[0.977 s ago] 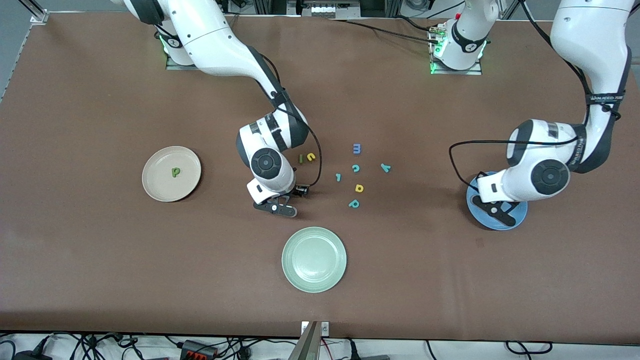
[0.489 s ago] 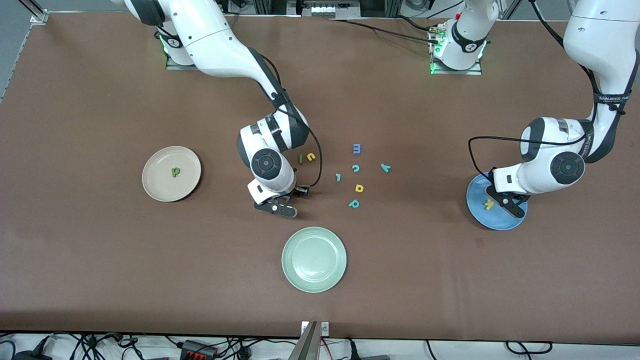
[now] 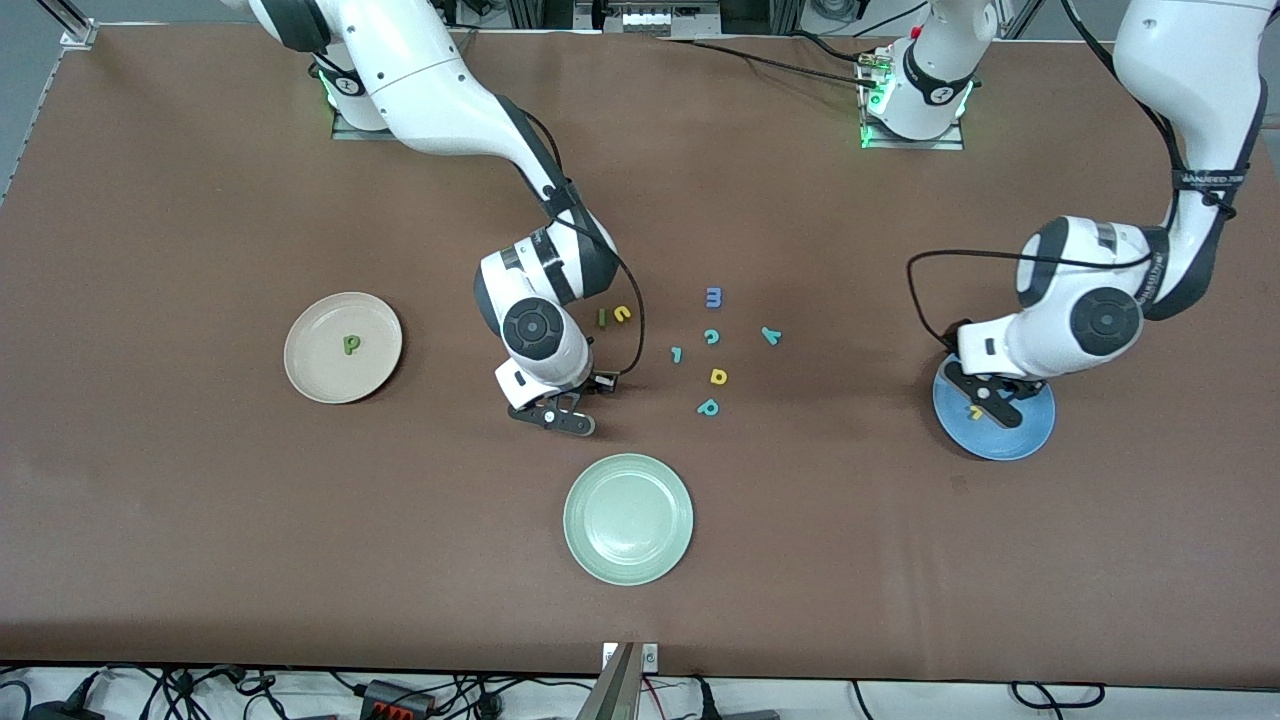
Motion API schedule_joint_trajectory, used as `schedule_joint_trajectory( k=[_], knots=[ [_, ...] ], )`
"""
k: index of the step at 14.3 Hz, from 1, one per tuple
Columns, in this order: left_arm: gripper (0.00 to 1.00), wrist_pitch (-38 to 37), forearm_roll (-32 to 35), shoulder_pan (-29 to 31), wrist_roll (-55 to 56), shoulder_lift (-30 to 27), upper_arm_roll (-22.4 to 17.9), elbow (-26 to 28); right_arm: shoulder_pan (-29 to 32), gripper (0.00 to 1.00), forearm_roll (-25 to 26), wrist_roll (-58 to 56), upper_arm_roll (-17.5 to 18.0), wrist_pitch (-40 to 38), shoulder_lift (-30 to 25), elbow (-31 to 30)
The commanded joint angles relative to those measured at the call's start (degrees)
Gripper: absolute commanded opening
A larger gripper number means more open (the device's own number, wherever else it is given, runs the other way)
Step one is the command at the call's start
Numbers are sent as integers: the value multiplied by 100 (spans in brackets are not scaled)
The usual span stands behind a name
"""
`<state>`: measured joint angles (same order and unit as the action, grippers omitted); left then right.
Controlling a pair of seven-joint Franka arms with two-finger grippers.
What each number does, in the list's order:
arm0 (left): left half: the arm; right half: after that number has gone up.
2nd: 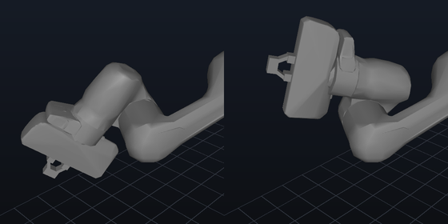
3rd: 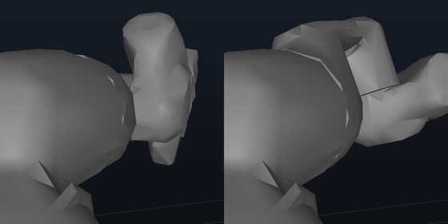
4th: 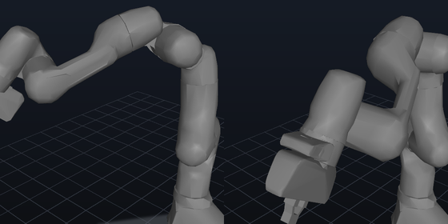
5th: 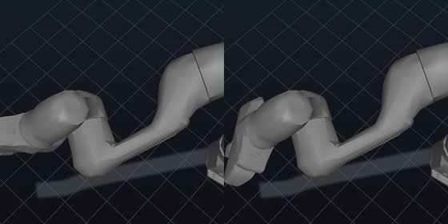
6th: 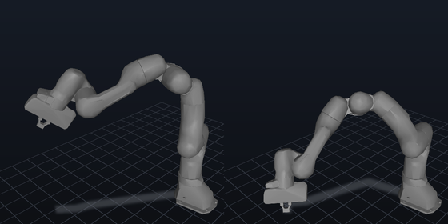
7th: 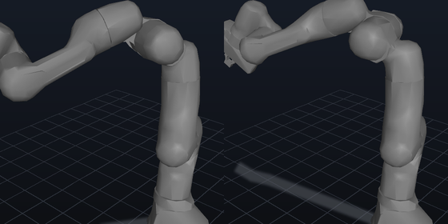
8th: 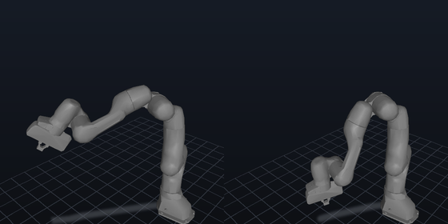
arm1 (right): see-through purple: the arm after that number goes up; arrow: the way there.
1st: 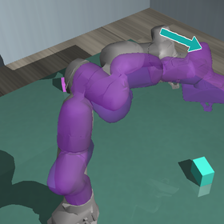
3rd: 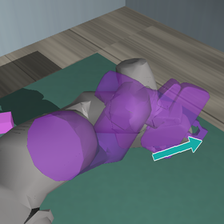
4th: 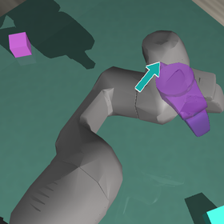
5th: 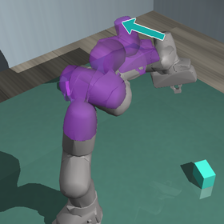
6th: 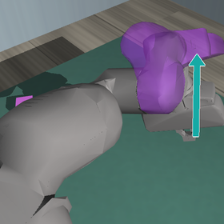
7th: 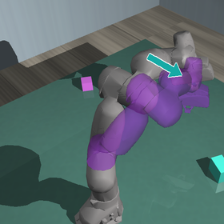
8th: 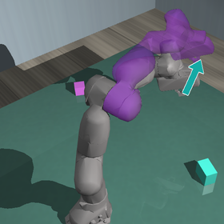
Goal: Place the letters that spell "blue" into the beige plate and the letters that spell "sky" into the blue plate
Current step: 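Place the z on the blue plate while the right gripper grasps orange e, then place the orange e on the beige plate with the right gripper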
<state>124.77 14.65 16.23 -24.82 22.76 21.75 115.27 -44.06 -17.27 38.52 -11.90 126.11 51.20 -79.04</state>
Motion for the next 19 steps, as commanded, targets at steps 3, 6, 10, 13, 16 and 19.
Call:
schedule_joint_trajectory(
  k=[3, 6, 10, 13, 16, 19],
  knots=[
    [100, 221, 38, 38, 2100, -123, 1058, 294, 91, 21, -74, -160, 38, -78, -30, 126],
    [100, 512, 47, -85, 4075, 87, 1655, 339, 257, 21, -22, -580, -6, -420, -162, 117],
    [100, 873, 56, -471, 6291, 544, 1674, 321, 1038, 21, 22, -1766, -154, -1639, -645, 73],
    [100, 830, 56, -638, 7461, 597, 1674, 339, 1137, 21, 110, -2741, -803, -2310, -900, -285],
    [100, 891, 82, -744, 8246, 852, 1666, 295, 1207, 21, 110, -3743, -1226, -2302, -1348, -1215],
    [90, 909, 109, -867, 8466, 1107, 1605, 181, 1321, 21, 110, -4194, -1359, -2302, -1796, -1981]
  ],
)
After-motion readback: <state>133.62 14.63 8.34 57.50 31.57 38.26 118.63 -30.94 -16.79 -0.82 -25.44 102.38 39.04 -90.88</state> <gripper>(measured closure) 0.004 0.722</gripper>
